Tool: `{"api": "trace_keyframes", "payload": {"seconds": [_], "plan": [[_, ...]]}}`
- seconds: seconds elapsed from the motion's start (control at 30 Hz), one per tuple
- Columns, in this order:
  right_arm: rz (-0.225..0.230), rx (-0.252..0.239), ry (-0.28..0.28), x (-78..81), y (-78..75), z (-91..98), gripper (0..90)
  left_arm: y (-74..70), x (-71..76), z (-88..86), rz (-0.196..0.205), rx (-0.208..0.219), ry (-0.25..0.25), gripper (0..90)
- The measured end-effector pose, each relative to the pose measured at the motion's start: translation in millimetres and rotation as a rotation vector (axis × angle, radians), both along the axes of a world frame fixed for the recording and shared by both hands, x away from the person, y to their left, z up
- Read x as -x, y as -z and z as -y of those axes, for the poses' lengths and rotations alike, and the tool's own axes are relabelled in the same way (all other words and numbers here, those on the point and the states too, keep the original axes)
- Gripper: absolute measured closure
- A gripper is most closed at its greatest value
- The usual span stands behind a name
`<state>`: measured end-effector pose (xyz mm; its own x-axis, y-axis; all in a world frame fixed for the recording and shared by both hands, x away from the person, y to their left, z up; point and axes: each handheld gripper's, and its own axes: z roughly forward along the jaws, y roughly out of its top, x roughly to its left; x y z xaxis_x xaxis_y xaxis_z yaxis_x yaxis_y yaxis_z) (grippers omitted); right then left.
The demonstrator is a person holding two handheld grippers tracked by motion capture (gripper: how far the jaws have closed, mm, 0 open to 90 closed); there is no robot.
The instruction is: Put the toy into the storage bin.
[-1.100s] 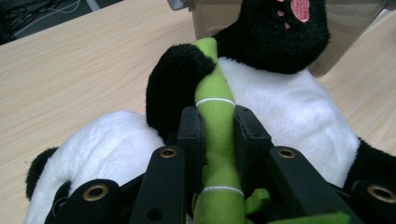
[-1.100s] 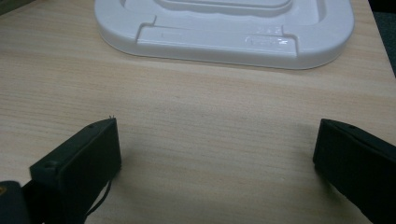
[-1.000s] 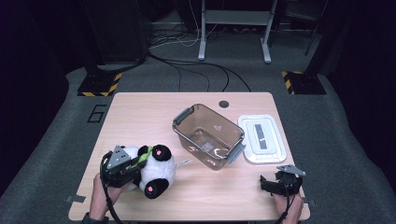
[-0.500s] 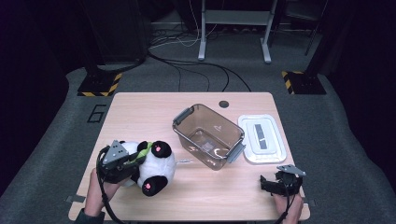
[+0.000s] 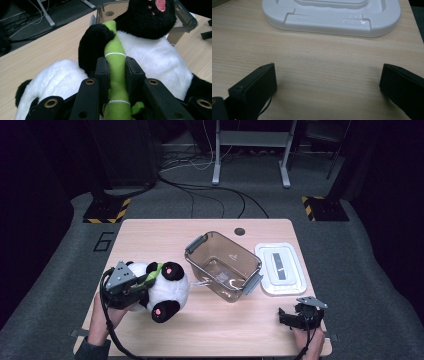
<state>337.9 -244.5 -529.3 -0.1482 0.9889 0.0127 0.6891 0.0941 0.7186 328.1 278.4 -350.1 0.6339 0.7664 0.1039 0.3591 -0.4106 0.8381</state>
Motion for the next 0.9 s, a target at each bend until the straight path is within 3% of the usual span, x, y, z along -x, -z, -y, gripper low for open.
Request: {"api": "trace_keyframes", "payload": {"seconds": [0.53,0.9], "plan": [[0.000,0.000,0.002,0.0,0.0,0.1,0.1,-38.6,-5.7,8.9,0.071,-0.009,0.035,74.9],[0.000,0.000,0.001,0.0,-0.1,0.1,0.2,-52.6,-18.6,26.9,0.092,-0.008,0.077,74.9]]}}
